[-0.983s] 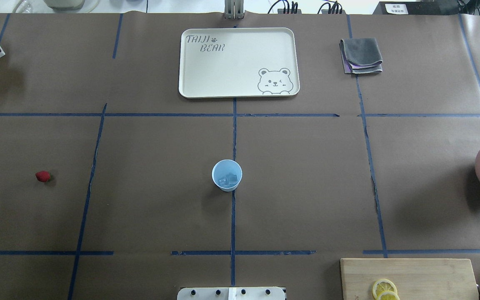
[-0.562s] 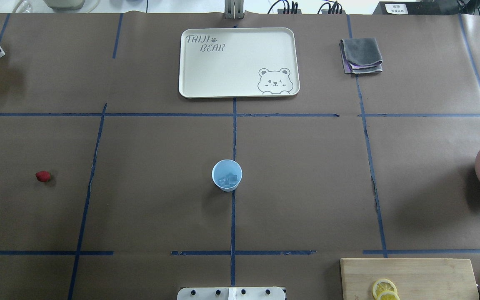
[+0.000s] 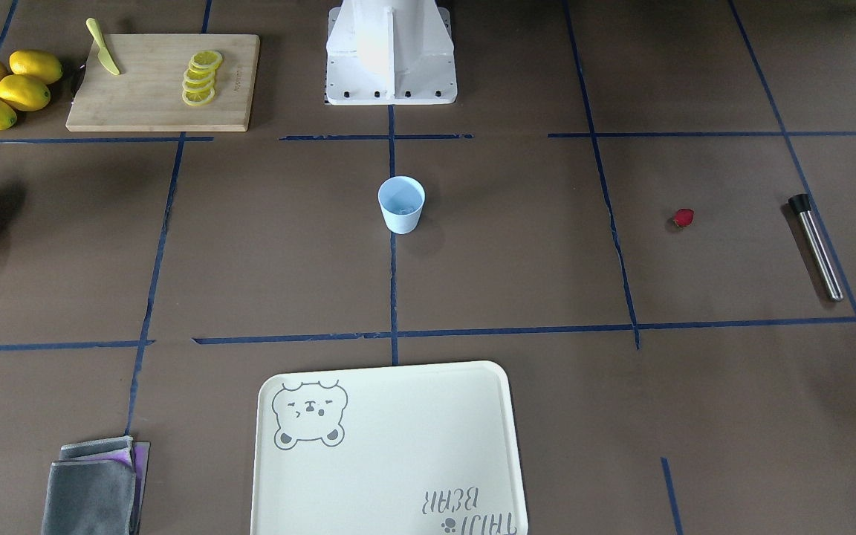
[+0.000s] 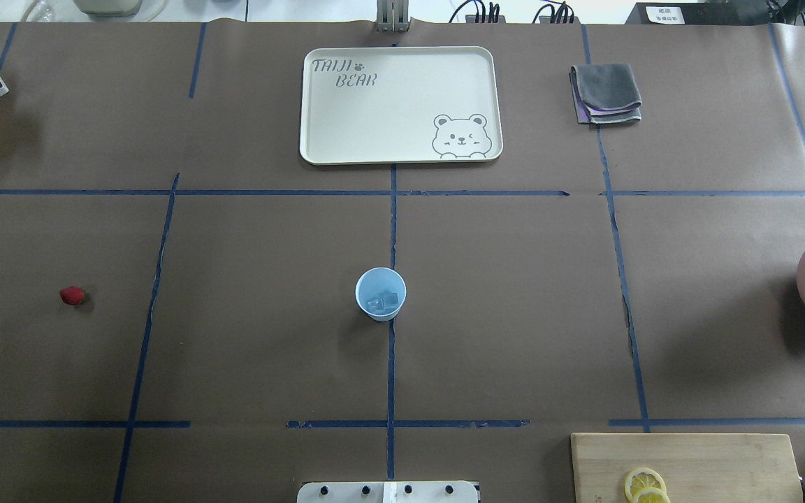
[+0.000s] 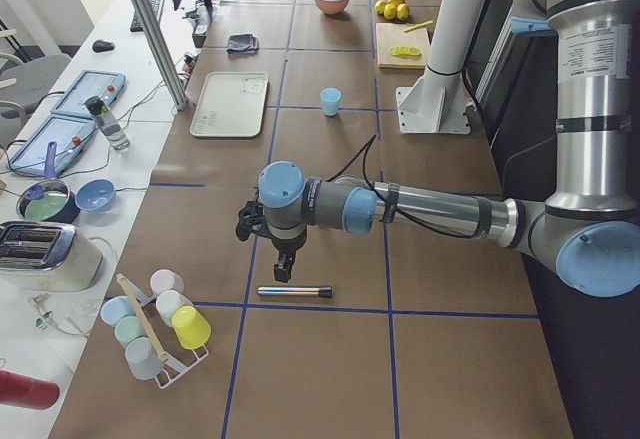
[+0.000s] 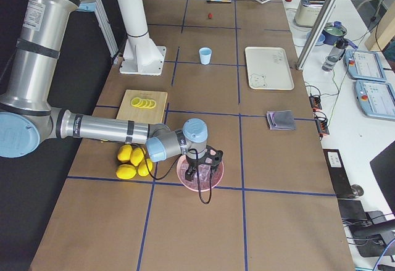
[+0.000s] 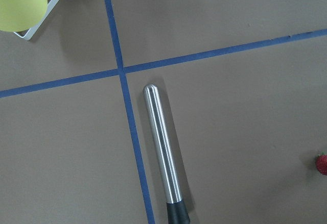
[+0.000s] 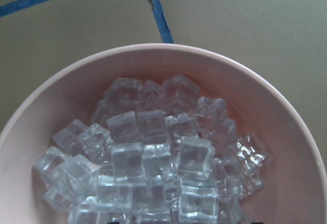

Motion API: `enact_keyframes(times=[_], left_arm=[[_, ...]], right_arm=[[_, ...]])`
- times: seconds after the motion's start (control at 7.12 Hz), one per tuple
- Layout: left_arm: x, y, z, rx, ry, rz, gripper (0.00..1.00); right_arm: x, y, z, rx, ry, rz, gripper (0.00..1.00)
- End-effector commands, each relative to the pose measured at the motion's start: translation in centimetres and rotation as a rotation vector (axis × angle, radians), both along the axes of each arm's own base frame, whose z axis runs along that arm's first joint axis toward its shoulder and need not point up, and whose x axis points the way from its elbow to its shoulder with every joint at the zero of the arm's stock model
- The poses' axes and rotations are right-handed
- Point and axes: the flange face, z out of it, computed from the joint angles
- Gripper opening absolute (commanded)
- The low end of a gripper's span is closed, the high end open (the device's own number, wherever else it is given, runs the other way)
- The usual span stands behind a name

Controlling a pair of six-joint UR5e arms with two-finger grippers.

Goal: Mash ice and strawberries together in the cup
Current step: 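Grasp a third ice cube from the pink bowl with the right gripper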

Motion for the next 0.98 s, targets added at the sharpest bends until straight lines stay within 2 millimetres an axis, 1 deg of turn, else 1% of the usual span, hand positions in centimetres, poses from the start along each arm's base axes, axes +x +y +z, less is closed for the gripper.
enact_keyframes(times=[0.0, 0.14, 0.42, 0.56, 0.7, 0.84], left_arm=[[0.0, 0.0, -0.06, 0.001, 0.0, 0.0, 1.0], [0.0, 0.0, -0.06, 0.001, 0.0, 0.0, 1.0], [0.0, 0.0, -0.06, 0.001, 0.0, 0.0, 1.0], [0.0, 0.0, -0.06, 0.001, 0.0, 0.0, 1.0], [0.0, -0.01, -0.23, 0.006, 0.001, 0.0, 1.0], [0.0, -0.01, -0.23, 0.006, 0.001, 0.0, 1.0]], right_arm=[[0.12, -0.14, 0.84, 0.0, 0.031, 0.008, 0.82], [-0.01, -0.61, 1.11, 0.002, 0.033, 0.009, 0.79], [-0.08, -0.99, 1.31, 0.004, 0.039, 0.01, 0.76], [-0.16, -1.03, 1.35, 0.003, 0.039, 0.009, 0.71], [-0.1, -1.04, 1.35, 0.003, 0.039, 0.01, 0.53], [-0.08, -0.97, 1.39, 0.003, 0.039, 0.01, 0.19]])
